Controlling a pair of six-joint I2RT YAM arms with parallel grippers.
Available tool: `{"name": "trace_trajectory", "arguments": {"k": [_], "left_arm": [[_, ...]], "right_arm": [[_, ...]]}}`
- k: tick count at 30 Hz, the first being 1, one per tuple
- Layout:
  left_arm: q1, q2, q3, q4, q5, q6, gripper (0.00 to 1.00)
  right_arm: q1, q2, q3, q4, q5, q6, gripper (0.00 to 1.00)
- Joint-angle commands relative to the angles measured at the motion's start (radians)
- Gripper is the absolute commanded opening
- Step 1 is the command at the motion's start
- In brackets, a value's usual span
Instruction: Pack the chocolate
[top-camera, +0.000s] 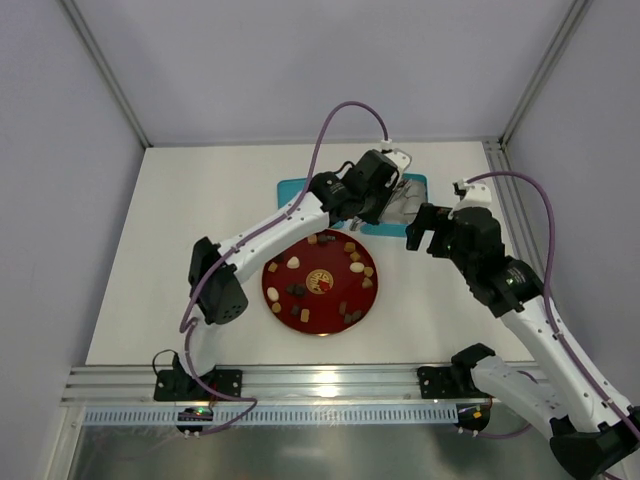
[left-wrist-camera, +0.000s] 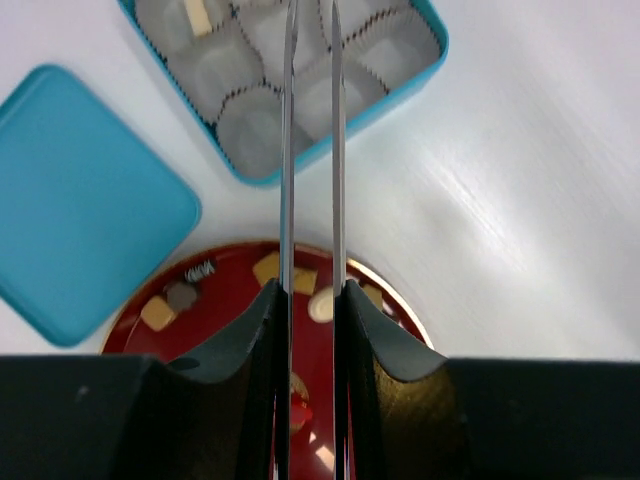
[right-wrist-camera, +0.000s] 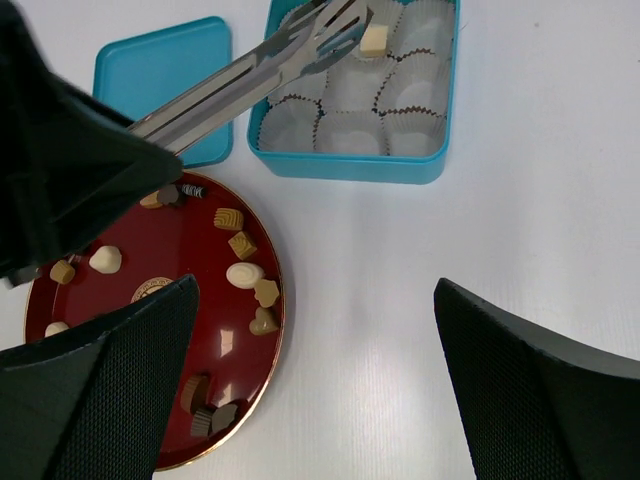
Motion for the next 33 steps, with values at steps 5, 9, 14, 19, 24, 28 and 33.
{"name": "trace_trajectory", "arguments": {"k": [5,9,14,19,24,28,33], "left_arm": [[0.024,0.206,0.201,0.198,0.005,0.042,0.16],[0.032,0.277,0.243,0.242,0.007,0.039,0.16],[0.036,0.325,0.253,0.278,0.008,0.029,0.17],[0.042,0.341,0.250,0.295,0.003,0.024,0.18],[0.049,0.360,0.256,0.312,0.008,0.023,0.21],[0.052,0.381,0.263,0.315,0.010,0.019,0.21],[0.053,0.397,0.261,0.316,0.013,0.009,0.21]], "right_arm": [[-0.005,-0.086,0.096,-0.055,0.115,-0.008,1.00],[-0.006,-0.115,0.111,-0.080,0.140,-0.014,1.00],[-0.005,-0.135,0.114,-0.100,0.158,-0.025,1.00],[-0.005,-0.140,0.105,-0.104,0.154,-0.026,1.00],[-0.005,-0.138,0.105,-0.106,0.151,-0.029,1.00],[-0.005,-0.135,0.108,-0.104,0.154,-0.032,1.00],[-0.005,-0.132,0.107,-0.104,0.149,-0.034,1.00]]}}
